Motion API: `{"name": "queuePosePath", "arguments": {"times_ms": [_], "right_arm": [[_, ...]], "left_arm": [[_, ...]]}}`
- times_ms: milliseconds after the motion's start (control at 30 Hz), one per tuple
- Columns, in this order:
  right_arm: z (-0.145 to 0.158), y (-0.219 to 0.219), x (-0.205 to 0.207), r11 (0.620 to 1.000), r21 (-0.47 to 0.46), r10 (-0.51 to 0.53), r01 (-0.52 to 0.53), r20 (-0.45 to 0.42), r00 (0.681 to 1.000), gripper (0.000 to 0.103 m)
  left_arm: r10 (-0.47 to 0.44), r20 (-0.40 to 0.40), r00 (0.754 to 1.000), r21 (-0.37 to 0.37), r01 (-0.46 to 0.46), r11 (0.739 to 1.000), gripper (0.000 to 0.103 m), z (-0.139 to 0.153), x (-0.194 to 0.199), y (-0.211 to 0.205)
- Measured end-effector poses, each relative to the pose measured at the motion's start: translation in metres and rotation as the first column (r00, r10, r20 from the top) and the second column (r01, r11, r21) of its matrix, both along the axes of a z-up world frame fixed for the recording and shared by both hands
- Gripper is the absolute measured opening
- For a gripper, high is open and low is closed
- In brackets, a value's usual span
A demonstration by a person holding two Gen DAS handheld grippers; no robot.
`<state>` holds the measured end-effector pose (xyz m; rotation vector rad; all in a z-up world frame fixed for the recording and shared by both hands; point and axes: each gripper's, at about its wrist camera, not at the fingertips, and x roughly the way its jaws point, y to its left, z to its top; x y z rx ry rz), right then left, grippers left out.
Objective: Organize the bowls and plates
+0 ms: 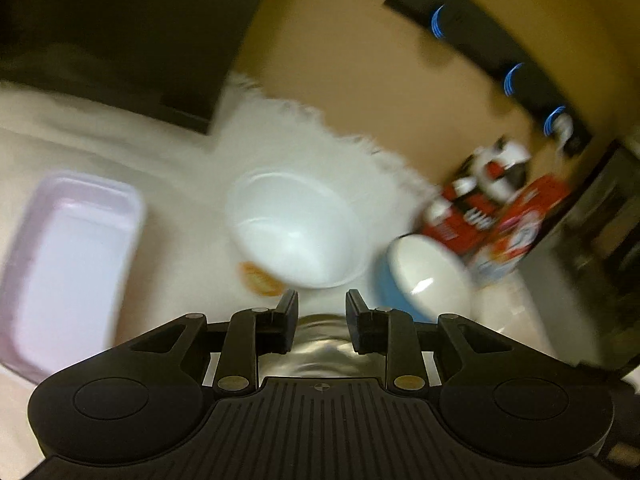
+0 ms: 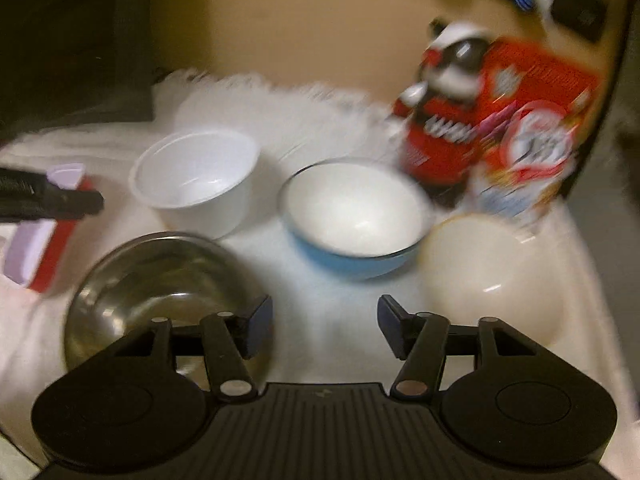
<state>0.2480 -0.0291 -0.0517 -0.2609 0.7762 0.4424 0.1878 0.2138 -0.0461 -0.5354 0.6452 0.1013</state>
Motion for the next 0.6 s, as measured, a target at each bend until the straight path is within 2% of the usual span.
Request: {"name": "queuePosePath", "arguments": {"times_ms": [33, 133, 233, 367, 500, 600], "right_arm": [[0.004, -0.008, -0.002, 1.000, -0.024, -0.006, 0.006, 0.023, 1.000, 0.068], [0.013, -0.036, 0.003, 0.998, -0.044, -0.041, 0.042, 0.024, 0.999, 0.069], [0.016, -0.072, 0.016, 0.992, -0.037, -0.123, 0.124, 0.010, 0.992, 0.069], [0.019, -0.120, 0.032, 0.978, -0.012, -0.210, 0.210, 0.040, 0.977, 0.069], [0.011, -0.172, 0.059, 0.971, 0.099, -0.208, 0.220, -0.116, 0.971, 0.069], [0.007, -0.188, 0.069, 0.972, 0.117, -0.195, 0.206, -0.097, 0.976, 0.067]], "left_arm": [[-0.011, 0.016, 1.000, -0.025, 0.011, 1.000, 0.028, 0.002, 0.002, -0.005], [-0.081, 0.040, 0.996, -0.037, 0.082, 0.996, 0.028, 0.007, 0.008, -0.032], [-0.156, 0.006, 0.988, -0.025, 0.156, 0.987, 0.028, 0.003, 0.023, -0.067], [-0.223, -0.050, 0.973, -0.060, 0.220, 0.974, 0.028, -0.012, 0.051, -0.120], [-0.266, -0.085, 0.960, -0.096, 0.258, 0.961, 0.028, -0.024, 0.084, -0.173], [-0.230, -0.141, 0.963, -0.095, 0.218, 0.971, 0.029, -0.034, 0.116, -0.196]]}}
